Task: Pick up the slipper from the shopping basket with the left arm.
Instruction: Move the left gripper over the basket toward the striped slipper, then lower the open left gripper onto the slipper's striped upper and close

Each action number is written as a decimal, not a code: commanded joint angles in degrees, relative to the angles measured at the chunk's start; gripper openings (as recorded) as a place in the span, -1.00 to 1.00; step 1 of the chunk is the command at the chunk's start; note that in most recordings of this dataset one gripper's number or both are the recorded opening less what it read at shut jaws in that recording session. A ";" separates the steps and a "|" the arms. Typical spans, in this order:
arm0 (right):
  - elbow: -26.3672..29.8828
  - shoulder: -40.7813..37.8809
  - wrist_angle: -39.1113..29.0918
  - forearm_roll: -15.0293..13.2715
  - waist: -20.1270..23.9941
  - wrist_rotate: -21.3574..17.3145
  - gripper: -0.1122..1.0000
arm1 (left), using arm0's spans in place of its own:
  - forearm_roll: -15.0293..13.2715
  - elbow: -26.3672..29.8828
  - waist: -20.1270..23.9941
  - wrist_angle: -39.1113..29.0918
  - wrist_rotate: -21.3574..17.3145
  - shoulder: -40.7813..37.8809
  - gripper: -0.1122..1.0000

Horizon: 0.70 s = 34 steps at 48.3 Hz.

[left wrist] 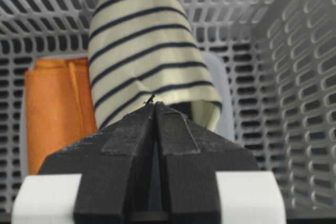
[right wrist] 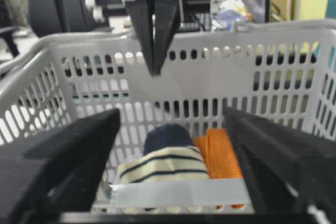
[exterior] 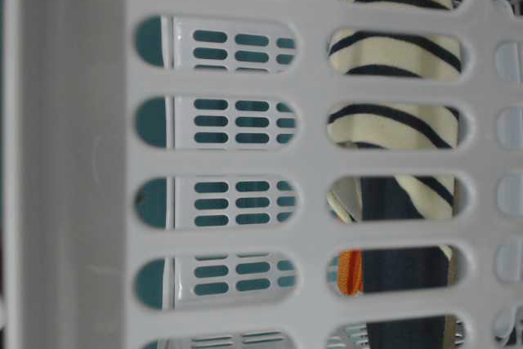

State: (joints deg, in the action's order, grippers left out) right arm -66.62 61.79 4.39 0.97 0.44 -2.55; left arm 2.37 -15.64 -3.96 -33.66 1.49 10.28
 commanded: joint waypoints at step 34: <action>0.97 0.44 -0.09 0.00 0.88 -0.09 0.58 | 0.18 15.47 -0.44 -12.74 4.04 -21.71 0.83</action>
State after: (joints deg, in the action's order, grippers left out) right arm -66.45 62.49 4.04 0.88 1.05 -2.72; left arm 2.37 -1.05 -4.57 -46.58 5.71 -11.16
